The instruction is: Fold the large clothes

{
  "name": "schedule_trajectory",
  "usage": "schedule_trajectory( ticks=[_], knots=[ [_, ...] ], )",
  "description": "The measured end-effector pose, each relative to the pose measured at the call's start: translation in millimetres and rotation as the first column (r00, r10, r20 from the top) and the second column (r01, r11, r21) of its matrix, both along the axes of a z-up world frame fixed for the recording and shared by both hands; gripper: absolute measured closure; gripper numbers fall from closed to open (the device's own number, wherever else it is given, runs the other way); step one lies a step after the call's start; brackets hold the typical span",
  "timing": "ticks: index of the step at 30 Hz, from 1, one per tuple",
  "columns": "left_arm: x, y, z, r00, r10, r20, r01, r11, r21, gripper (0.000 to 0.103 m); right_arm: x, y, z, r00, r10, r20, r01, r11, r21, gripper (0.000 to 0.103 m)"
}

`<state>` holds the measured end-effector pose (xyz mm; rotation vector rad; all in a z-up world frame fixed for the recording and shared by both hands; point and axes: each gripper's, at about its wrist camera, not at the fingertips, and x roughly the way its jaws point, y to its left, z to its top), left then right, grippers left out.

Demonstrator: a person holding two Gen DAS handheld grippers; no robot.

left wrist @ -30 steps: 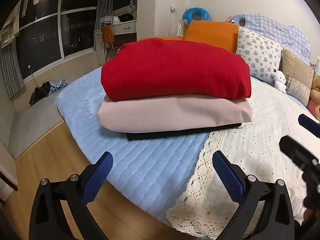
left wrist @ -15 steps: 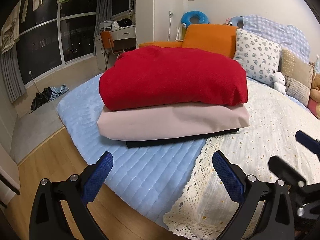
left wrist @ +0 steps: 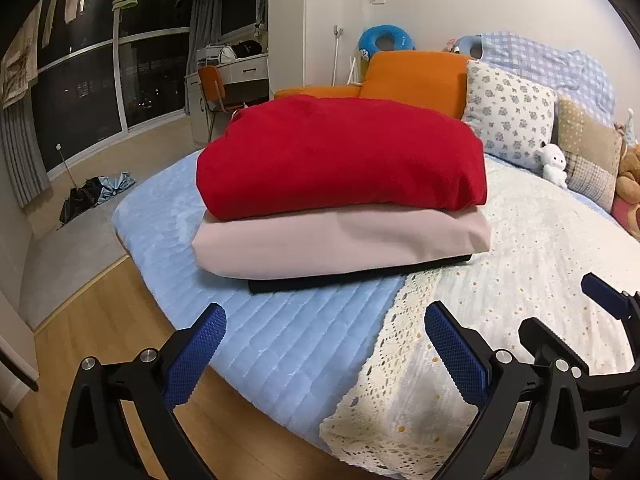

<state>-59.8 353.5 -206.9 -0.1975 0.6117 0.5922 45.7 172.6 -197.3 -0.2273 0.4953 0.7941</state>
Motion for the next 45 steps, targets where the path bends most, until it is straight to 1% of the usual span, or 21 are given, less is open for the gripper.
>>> schedule_trajectory(
  ticks=[9,15,21,27,31,35,39,42,45],
  knots=[
    [1.1,-2.5,1.7,1.000,-0.002,0.008,0.002,1.000,0.004,0.002,-0.5,-4.1,2.3,1.000,-0.011,0.004,0.011,1.000,0.015,0.005],
    [2.4,-5.9,4.3,1.000,0.000,0.007,0.000,1.000,0.019,0.002,-1.5,-4.9,3.0,1.000,-0.010,0.000,0.010,1.000,0.011,0.005],
    [0.2,-9.6,8.7,1.000,-0.004,0.012,0.004,1.000,0.011,0.002,-1.1,-6.1,3.9,1.000,-0.013,0.000,0.013,1.000,0.016,0.005],
    [-1.9,-19.6,14.4,1.000,-0.012,0.015,0.011,0.999,0.050,0.002,-3.3,-2.1,3.5,1.000,-0.010,0.009,0.010,1.000,0.002,0.005],
    [-3.8,-24.1,15.7,1.000,0.002,0.016,-0.003,0.997,0.074,0.002,-4.1,-0.7,3.4,1.000,-0.015,0.012,0.015,1.000,0.002,0.005],
    [-6.3,-24.7,15.0,1.000,0.008,0.020,-0.009,0.998,0.062,0.002,-2.6,-0.7,3.2,1.000,-0.019,0.002,0.019,1.000,0.003,0.005],
    [-6.9,-24.9,13.6,1.000,0.005,0.008,-0.006,0.998,0.064,0.002,-2.0,-0.4,3.4,1.000,-0.023,0.001,0.023,1.000,0.005,0.005],
    [-10.1,-23.0,13.0,1.000,0.004,0.018,-0.005,0.999,0.044,0.002,-1.8,0.3,3.3,1.000,-0.025,0.000,0.025,1.000,0.001,0.005],
    [-10.6,-22.1,12.6,1.000,0.009,0.019,-0.010,0.999,0.051,0.002,-2.0,0.5,3.2,1.000,-0.025,0.000,0.025,1.000,0.001,0.005]
  ],
)
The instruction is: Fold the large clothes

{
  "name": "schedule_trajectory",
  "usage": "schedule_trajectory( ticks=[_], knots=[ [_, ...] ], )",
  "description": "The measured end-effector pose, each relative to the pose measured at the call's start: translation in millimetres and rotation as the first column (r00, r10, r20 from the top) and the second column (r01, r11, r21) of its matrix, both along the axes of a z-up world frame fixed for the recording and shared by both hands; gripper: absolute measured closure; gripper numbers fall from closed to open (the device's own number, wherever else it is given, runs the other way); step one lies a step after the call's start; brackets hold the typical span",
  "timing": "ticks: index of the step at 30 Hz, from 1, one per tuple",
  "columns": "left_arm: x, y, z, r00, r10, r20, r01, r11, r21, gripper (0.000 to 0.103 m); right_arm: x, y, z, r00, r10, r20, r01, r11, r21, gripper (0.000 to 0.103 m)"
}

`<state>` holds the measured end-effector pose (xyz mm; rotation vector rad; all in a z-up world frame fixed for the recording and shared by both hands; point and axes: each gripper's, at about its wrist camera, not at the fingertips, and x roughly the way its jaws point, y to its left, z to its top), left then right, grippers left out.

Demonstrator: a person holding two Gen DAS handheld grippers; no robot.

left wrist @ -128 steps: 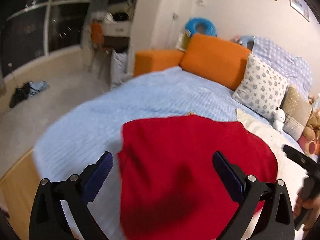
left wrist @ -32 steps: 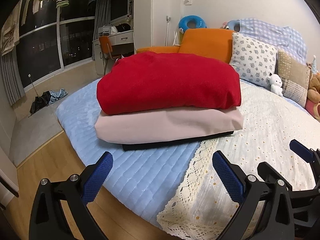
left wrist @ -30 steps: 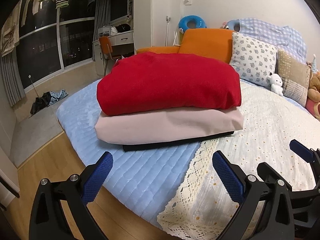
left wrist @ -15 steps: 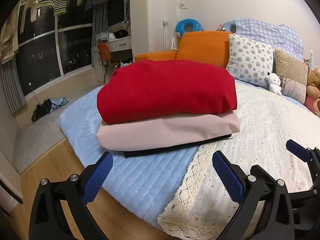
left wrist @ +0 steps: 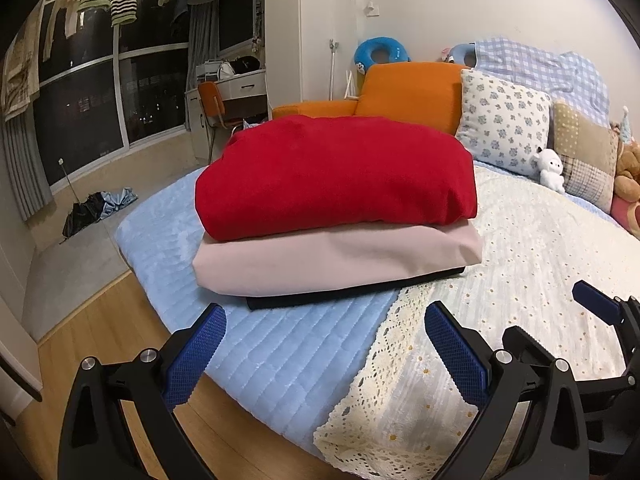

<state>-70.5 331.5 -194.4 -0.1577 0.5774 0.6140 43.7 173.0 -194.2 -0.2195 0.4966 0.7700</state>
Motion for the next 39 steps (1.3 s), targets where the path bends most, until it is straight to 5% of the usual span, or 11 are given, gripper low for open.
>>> schedule_trajectory(
  ticks=[39],
  knots=[
    [-2.6,-8.5,-5.3,1.000,0.005,0.002,-0.005,1.000,-0.006,0.002,6.9,-6.5,-3.6,1.000,0.014,0.005,-0.014,0.999,-0.030,0.005]
  ],
)
